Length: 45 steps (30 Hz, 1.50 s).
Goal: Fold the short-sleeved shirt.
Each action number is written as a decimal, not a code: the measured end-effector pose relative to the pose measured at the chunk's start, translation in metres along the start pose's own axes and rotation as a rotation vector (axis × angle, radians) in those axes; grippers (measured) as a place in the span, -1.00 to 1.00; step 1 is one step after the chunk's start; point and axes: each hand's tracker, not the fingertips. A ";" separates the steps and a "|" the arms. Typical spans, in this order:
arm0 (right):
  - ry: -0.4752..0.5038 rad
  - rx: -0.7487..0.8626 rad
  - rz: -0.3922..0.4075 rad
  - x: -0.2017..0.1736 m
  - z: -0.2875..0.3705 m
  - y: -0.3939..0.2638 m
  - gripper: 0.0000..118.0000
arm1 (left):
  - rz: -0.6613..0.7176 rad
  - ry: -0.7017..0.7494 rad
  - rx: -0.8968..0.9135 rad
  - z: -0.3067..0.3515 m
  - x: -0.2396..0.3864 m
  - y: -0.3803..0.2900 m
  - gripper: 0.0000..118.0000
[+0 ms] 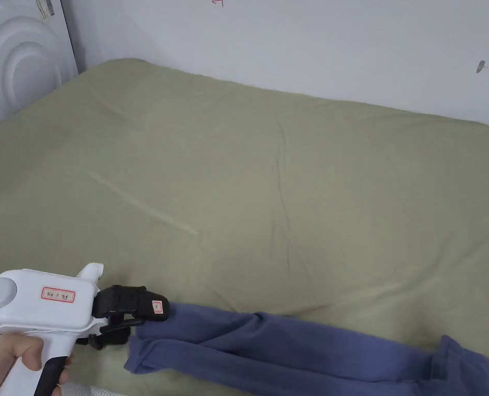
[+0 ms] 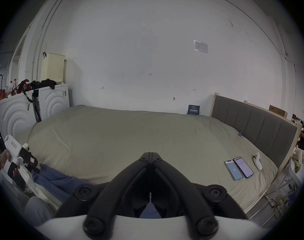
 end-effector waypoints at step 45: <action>0.013 -0.009 -0.112 0.079 0.025 -0.015 -0.98 | -0.300 0.381 0.026 -0.062 0.239 -0.004 -0.90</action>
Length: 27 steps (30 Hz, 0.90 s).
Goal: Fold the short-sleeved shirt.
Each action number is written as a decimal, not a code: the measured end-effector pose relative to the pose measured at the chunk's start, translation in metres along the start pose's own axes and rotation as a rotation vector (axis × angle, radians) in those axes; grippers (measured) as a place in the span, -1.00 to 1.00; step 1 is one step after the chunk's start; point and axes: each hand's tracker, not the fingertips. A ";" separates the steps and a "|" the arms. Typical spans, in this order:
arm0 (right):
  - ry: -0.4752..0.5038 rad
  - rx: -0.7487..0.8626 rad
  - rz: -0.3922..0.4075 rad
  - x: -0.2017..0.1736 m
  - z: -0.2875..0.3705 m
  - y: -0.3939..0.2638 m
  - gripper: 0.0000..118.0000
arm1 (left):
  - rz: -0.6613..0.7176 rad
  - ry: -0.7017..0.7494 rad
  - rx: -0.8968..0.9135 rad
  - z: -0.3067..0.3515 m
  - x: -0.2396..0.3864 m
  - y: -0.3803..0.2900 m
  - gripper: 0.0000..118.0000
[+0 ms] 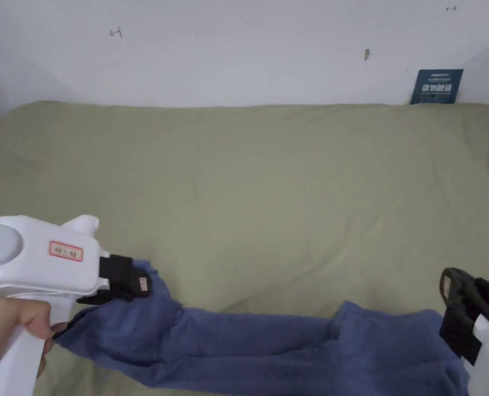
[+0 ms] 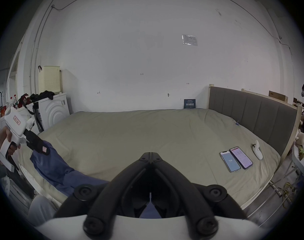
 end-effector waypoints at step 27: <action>0.010 -0.080 -0.038 0.007 -0.008 -0.017 -0.97 | -0.171 -0.121 -0.092 -0.118 0.048 -0.040 -1.00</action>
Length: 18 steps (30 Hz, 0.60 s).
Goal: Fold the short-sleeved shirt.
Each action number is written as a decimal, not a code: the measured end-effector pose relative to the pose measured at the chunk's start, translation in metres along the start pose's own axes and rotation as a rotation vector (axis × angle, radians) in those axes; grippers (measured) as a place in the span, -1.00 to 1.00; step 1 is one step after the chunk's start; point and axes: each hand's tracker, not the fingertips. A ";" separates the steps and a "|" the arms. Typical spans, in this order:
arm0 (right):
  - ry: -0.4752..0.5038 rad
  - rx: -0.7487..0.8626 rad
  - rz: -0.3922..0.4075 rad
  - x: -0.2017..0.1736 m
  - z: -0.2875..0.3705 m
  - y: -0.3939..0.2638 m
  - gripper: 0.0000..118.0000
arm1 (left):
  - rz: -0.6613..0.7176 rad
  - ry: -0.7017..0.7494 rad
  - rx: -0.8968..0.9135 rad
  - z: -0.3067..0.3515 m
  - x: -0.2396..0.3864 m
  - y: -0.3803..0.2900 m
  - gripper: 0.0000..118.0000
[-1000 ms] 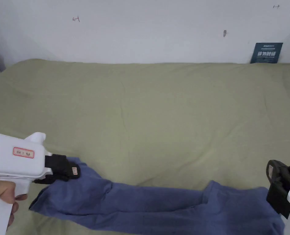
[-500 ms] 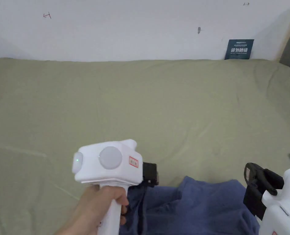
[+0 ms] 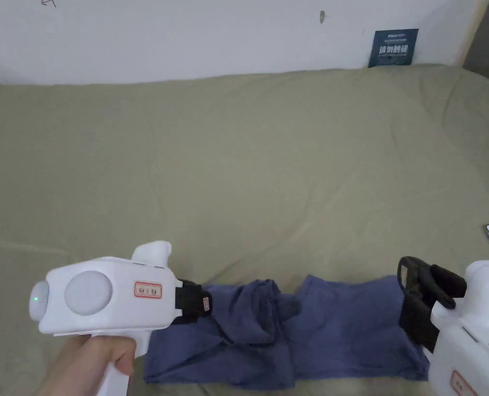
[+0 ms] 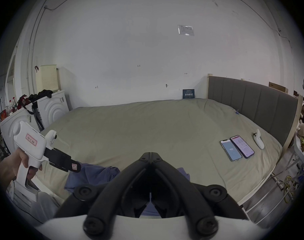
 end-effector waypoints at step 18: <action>0.017 -0.046 0.034 -0.017 -0.007 -0.001 -0.97 | 0.034 -0.163 -0.014 -0.001 -0.006 -0.011 -1.00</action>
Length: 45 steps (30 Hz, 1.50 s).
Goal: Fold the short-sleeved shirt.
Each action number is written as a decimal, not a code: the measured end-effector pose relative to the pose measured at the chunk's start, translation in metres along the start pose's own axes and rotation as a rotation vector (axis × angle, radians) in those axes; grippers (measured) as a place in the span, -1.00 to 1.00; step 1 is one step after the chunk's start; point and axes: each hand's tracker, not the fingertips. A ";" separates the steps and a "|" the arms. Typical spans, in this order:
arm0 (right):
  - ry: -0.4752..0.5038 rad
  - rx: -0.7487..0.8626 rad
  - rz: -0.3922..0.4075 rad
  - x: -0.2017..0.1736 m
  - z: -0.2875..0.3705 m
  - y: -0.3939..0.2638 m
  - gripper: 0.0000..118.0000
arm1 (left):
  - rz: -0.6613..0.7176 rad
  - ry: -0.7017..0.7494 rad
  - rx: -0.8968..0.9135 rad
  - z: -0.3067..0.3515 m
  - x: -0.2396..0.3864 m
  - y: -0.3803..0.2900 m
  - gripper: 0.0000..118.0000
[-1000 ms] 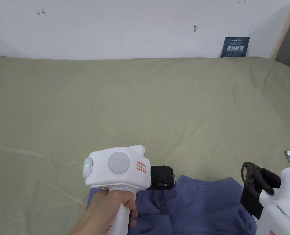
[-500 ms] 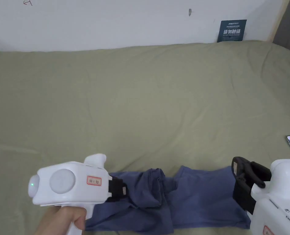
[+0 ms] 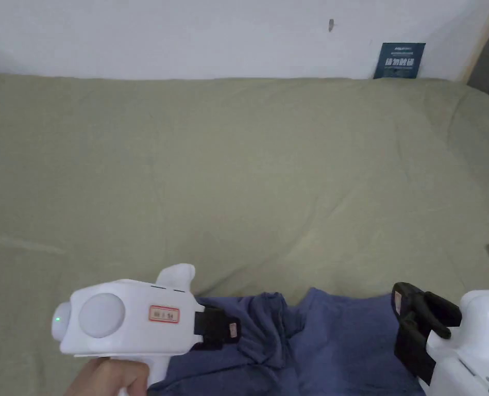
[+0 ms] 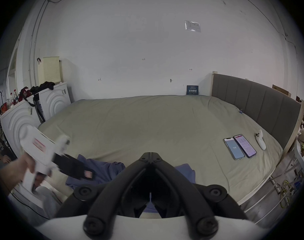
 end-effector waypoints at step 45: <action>0.067 0.025 0.040 -0.031 -0.009 0.016 -0.97 | 0.336 0.057 0.207 0.150 -0.168 -0.038 -0.87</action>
